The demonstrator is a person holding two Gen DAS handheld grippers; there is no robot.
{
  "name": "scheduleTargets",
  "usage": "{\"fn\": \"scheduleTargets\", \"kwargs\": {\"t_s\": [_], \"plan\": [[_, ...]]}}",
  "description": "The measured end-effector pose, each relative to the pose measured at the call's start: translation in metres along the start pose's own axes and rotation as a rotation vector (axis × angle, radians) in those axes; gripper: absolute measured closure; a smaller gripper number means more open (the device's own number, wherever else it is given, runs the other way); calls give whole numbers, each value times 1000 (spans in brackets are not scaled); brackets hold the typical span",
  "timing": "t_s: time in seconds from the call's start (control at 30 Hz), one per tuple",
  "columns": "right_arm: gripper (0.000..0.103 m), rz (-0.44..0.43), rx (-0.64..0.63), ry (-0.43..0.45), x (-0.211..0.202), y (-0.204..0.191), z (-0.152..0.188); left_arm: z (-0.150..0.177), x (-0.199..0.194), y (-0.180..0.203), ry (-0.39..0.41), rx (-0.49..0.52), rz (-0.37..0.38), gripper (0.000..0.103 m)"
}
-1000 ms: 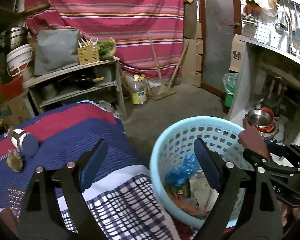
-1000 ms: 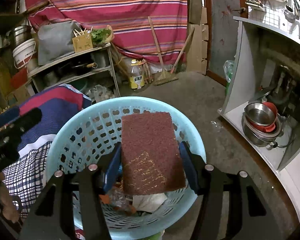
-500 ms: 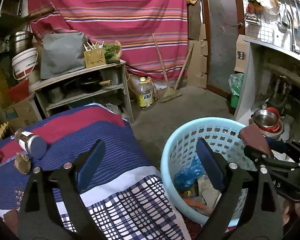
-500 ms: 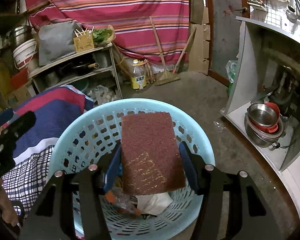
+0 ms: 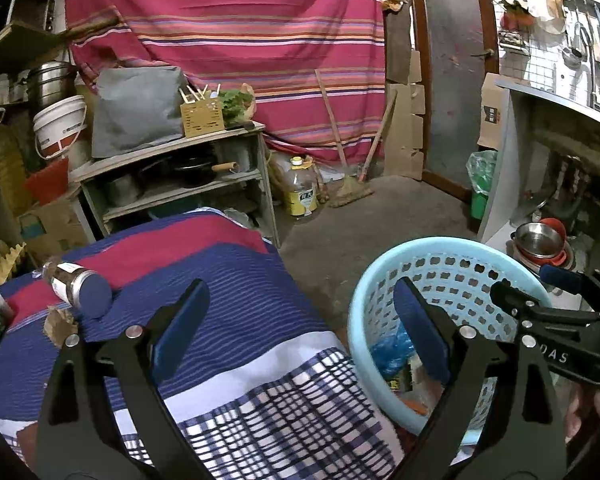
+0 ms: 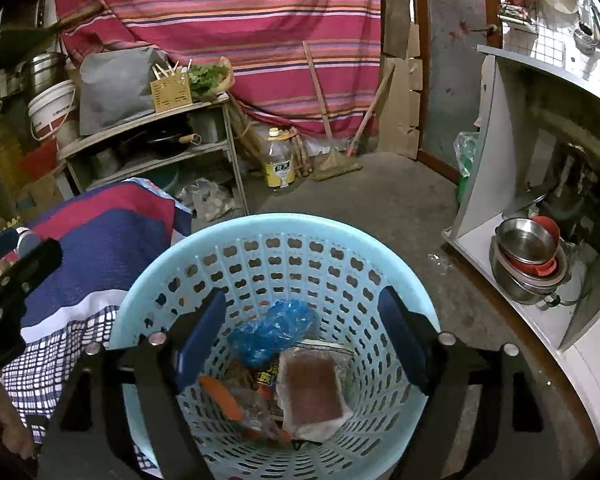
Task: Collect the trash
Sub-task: 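Move both open grippers back over the table, then grasp the second brown scouring pad with the left gripper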
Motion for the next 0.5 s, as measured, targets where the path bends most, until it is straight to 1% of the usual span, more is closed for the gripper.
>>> {"fn": "scheduleTargets", "kwargs": {"t_s": [0.17, 0.23, 0.27, 0.4, 0.5], "plan": [[24, -16, -7, 4, -6, -19, 2, 0, -13, -24, 12, -25, -28, 10], [16, -29, -7, 9, -11, -30, 4, 2, -20, -36, 15, -30, -43, 8], [13, -39, -6, 17, -14, -38, 6, 4, -25, -43, 18, -28, -57, 8], [13, -83, -19, 14, -22, -70, 18, 18, -46, -75, 16, -18, -117, 6], [13, -119, -57, 14, -30, -107, 28, 30, -61, -108, 7, -19, -183, 6]]}}
Point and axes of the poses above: each gripper's, at about its wrist camera, not at the fingertips, and x roughly the way its jaws point, y to its right, z to its underside, the point moved 8 cm from there along x, roughly the way its jaws point, and after that the axes turned 4 degrees about z, right-handed, at the moved point
